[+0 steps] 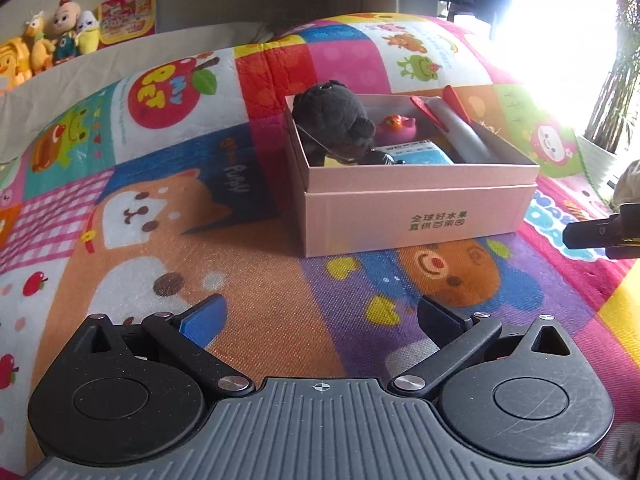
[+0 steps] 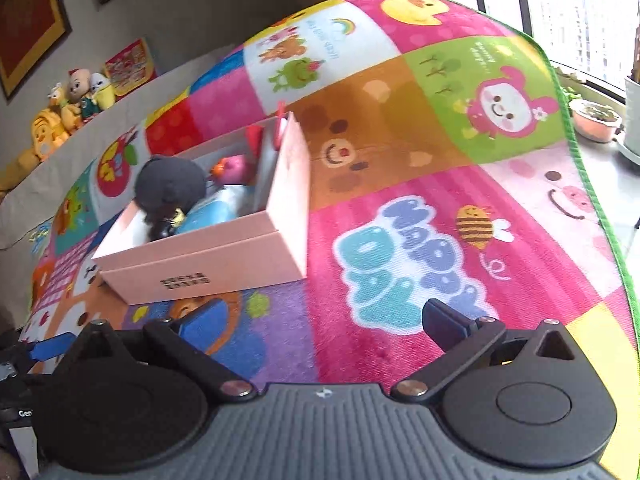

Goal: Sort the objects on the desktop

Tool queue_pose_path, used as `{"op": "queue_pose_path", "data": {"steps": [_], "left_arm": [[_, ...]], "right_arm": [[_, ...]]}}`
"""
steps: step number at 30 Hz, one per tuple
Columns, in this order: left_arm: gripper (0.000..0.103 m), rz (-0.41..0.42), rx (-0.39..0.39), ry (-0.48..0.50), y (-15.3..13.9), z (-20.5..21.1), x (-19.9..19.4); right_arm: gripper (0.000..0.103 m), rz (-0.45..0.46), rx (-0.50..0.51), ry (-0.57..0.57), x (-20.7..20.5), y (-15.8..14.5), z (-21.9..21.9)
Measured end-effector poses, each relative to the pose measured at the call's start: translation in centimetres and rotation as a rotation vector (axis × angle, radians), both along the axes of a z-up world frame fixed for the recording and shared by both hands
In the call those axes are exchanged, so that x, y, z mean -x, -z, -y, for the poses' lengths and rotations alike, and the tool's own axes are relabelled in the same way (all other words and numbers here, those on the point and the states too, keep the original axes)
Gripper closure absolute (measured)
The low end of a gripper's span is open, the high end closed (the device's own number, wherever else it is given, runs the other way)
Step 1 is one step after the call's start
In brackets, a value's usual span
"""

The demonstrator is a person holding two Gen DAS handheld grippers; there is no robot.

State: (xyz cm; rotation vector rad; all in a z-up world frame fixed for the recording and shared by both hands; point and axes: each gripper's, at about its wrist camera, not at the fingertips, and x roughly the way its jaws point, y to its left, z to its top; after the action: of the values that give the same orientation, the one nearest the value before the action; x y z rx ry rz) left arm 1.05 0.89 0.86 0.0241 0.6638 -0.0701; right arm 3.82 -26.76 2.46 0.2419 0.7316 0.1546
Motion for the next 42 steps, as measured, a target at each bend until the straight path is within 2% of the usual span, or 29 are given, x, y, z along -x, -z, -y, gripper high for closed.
{"op": "queue_pose_path", "data": {"steps": [3, 7, 10, 15, 19, 22, 27, 33, 42], "left_arm": [[0.000, -0.033, -0.016, -0.005, 0.5, 0.4, -0.9], [0.000, -0.030, -0.032, -0.004, 0.8, 1.2, -2.4], [0.000, -0.031, -0.030, -0.027, 0.9, 1.3, -3.2], [0.000, -0.030, -0.022, -0.029, 0.9, 1.4, -2.8], [0.000, -0.031, -0.021, -0.028, 0.9, 1.4, -2.8], [0.000, -0.031, -0.022, -0.028, 0.9, 1.3, -2.9], [0.000, -0.032, -0.020, -0.028, 0.9, 1.3, -2.9], [0.000, -0.033, -0.017, -0.027, 0.8, 1.2, -3.0], [0.000, -0.033, -0.019, -0.027, 0.8, 1.3, -3.0]], "right_arm": [[0.000, -0.049, -0.023, -0.016, -0.3, 1.3, 0.2], [0.000, -0.022, 0.013, -0.139, 0.6, 1.6, -2.0], [0.000, 0.009, 0.123, -0.178, 0.1, 2.0, -4.4], [0.000, -0.006, 0.261, -0.211, -1.7, 2.3, -5.7], [0.000, 0.009, 0.262, -0.209, -1.5, 2.5, -5.6], [0.000, 0.065, 0.247, -0.257, -1.4, 2.9, -4.8], [0.000, 0.092, 0.171, -0.282, -1.4, 2.8, -3.4], [0.000, 0.087, 0.245, -0.284, -1.3, 2.9, -4.5], [0.000, 0.088, 0.239, -0.283, -1.3, 3.0, -4.5]]}}
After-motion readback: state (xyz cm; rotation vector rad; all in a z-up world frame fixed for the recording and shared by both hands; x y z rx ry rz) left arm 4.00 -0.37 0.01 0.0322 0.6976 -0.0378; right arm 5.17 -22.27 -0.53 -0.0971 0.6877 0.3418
